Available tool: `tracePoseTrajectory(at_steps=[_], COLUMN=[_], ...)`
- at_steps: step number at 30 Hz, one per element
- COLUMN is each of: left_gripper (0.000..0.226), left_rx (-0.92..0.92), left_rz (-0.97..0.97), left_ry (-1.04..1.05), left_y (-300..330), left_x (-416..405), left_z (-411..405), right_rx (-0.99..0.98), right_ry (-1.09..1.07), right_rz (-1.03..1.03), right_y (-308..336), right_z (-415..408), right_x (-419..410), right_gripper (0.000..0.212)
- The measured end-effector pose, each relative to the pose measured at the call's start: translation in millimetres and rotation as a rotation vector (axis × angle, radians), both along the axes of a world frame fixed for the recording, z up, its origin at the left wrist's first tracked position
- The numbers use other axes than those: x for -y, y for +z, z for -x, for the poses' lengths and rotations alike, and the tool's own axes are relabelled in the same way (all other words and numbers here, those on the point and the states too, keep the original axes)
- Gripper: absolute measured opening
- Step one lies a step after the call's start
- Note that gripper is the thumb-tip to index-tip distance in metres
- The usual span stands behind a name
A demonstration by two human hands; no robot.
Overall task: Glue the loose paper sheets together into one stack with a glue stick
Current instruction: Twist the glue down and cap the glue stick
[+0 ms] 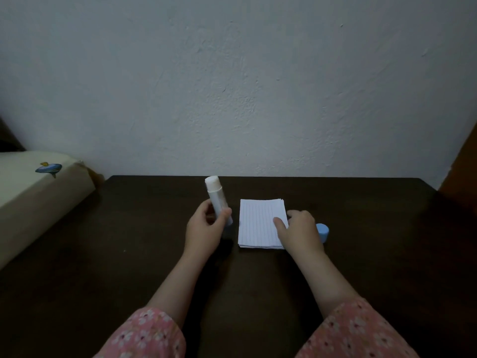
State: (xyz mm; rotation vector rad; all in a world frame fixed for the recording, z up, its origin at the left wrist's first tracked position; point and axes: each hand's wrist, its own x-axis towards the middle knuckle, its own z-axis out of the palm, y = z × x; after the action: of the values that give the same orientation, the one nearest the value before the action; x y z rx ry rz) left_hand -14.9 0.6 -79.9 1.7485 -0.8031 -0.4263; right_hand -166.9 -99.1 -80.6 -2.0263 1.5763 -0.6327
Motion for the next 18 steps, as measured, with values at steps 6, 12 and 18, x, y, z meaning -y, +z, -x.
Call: tracePoseTrajectory(at_steps=[6, 12, 18], left_gripper=[0.034, 0.045, 0.044], left_rx=[-0.082, -0.139, -0.344], left_rz=[0.065, 0.006, 0.055], left_ry=[-0.370, -0.423, -0.389], left_y=[17, 10, 5], left_x=[-24, -38, -47], left_z=[33, 54, 64], right_rx=[0.536, 0.903, 1.016], right_ry=[0.233, 0.281, 0.185], right_rz=[-0.040, -0.464, -0.525], right_y=[34, 32, 22], right_z=[7, 24, 28], right_x=[-39, -63, -65], right_gripper=[0.038, 0.024, 0.029])
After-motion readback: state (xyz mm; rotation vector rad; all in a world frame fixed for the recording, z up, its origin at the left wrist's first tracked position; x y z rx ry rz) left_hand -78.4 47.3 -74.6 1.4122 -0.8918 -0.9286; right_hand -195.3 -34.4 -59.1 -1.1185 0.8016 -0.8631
